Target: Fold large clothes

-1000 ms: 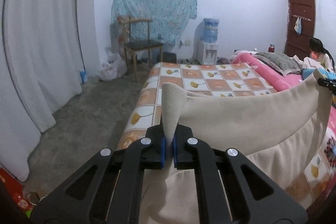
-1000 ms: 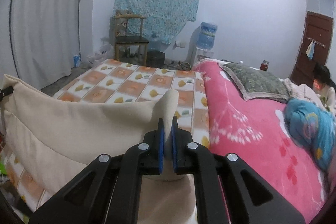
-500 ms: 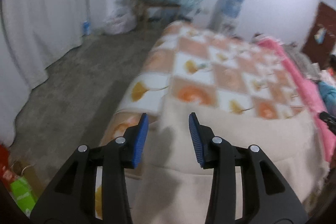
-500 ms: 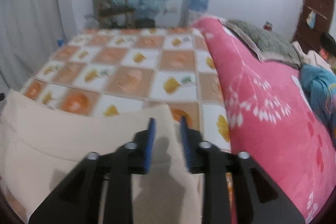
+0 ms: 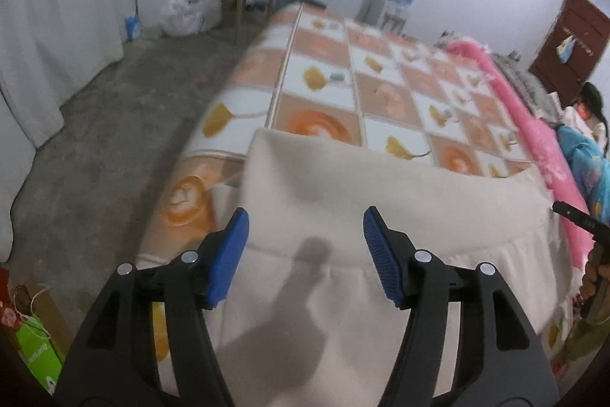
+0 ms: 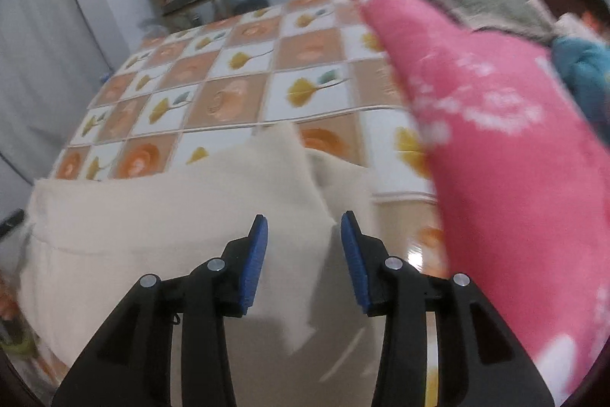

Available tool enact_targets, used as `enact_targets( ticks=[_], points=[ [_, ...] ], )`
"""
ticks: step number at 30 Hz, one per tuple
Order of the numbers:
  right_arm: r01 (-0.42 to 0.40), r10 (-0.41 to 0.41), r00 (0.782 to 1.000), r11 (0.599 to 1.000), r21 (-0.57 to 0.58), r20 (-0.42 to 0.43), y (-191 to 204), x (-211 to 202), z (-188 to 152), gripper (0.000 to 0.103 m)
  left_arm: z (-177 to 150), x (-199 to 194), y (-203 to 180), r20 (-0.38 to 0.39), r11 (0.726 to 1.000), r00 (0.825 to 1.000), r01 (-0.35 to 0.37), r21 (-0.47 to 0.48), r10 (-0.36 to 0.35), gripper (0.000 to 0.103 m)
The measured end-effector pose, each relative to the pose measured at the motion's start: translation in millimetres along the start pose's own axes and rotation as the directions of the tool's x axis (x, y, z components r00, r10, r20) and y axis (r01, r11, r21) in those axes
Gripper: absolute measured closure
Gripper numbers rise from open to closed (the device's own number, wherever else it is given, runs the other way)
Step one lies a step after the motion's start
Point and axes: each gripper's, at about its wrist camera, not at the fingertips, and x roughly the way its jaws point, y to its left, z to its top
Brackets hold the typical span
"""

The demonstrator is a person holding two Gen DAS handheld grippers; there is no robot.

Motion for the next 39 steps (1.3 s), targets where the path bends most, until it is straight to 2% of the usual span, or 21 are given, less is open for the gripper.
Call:
enact_targets(
  ticks=[2, 3, 5, 7, 9, 10, 11, 14, 19, 21, 22, 23, 25, 27, 30, 33, 39],
  points=[
    [-0.056, 0.056, 0.998, 0.998, -0.014, 0.016, 4.2, -16.3, -12.0, 0.055, -10.7, -16.3, -3.2, 0.007, 0.997, 0.997, 0.076, 0.021, -0.076, 0.040],
    [-0.087, 0.087, 0.996, 0.996, -0.029, 0.021, 9.2, -23.0, -19.4, 0.052, -19.4, -21.2, -6.8, -0.011, 0.992, 0.992, 0.123, 0.033, -0.123, 0.038],
    [-0.138, 0.140, 0.990, 0.987, -0.079, 0.022, 20.3, -37.7, -43.0, 0.051, -41.0, -20.8, -12.1, -0.071, 0.985, 0.984, 0.165, 0.056, -0.161, 0.038],
    [-0.145, 0.146, 0.989, 0.984, -0.107, 0.006, 25.6, -40.9, -64.0, 0.049, -60.8, -11.6, -3.2, -0.130, 0.993, 0.985, 0.117, 0.030, -0.112, 0.038],
    [-0.125, 0.122, 0.992, 0.987, -0.101, -0.038, 22.0, -32.3, -81.2, 0.048, -75.3, -7.7, 11.5, -0.148, 0.997, 0.986, 0.073, 0.000, -0.073, 0.038],
    [-0.096, 0.090, 0.993, 0.992, -0.081, -0.074, 15.9, -24.0, -91.0, 0.048, -80.2, -11.5, 16.9, -0.133, 0.998, 0.989, 0.063, -0.011, -0.064, 0.038],
    [-0.106, 0.101, 0.992, 0.993, -0.055, -0.075, 10.5, -24.8, -97.5, 0.048, -84.4, -18.6, 22.2, -0.115, 0.998, 0.991, 0.065, -0.024, -0.067, 0.038],
    [-0.049, 0.048, 0.998, 0.998, -0.035, -0.033, 8.9, -51.4, -105.0, 0.048, -92.8, -40.1, 25.9, -0.072, 0.996, 0.994, 0.079, -0.041, -0.082, 0.038],
    [-0.018, 0.019, 1.000, 0.996, -0.082, 0.009, 21.6, -69.3, -121.7, 0.041, -107.6, -64.8, -1.6, -0.008, 0.996, 0.997, 0.071, 0.055, -0.070, 0.030],
    [0.024, -0.027, 0.999, 0.995, -0.095, -0.030, 24.7, -53.8, -131.0, 0.040, -112.5, -63.2, -17.1, -0.001, 0.995, 0.998, 0.056, 0.082, -0.056, 0.026],
    [0.053, -0.058, 0.998, 0.994, -0.100, -0.041, 25.0, -48.2, -133.8, 0.040, -115.6, -58.6, -22.5, -0.015, 0.996, 0.999, 0.031, 0.088, -0.029, 0.026],
    [0.070, -0.075, 0.996, 0.993, -0.099, -0.044, 26.1, -46.4, -137.7, 0.040, -120.2, -49.6, -29.1, -0.035, 0.994, 0.999, -0.034, 0.100, 0.037, 0.026],
    [0.091, -0.095, 0.994, 0.992, -0.084, -0.049, 29.3, -51.4, -143.1, 0.039, -128.7, -47.6, -40.6, -0.002, 0.977, 0.990, -0.141, 0.162, 0.144, 0.026],
    [0.114, -0.118, 0.992, 0.990, -0.080, -0.048, 30.9, -58.6, -148.8, 0.039, -135.0, -49.1, -50.3, 0.020, 0.959, 0.980, -0.196, 0.203, 0.197, 0.026],
    [0.101, -0.103, 0.994, 0.992, -0.071, -0.024, 34.1, -74.7, -152.8, 0.039, -136.1, -55.4, -55.0, 0.023, 0.958, 0.979, -0.203, 0.202, 0.203, 0.026],
    [0.073, -0.072, 0.997, 0.994, -0.080, 0.018, 43.5, -89.0, -152.1, 0.026, -130.5, -65.0, -63.0, 0.038, 0.962, 0.980, -0.197, 0.189, 0.193, 0.025],
    [0.018, -0.010, 0.997, 0.993, -0.116, 0.073, 74.1, -103.9, -148.0, 0.019, -125.0, -77.9, -91.2, 0.051, 0.962, 0.981, -0.195, 0.191, 0.189, 0.019]
  ],
)
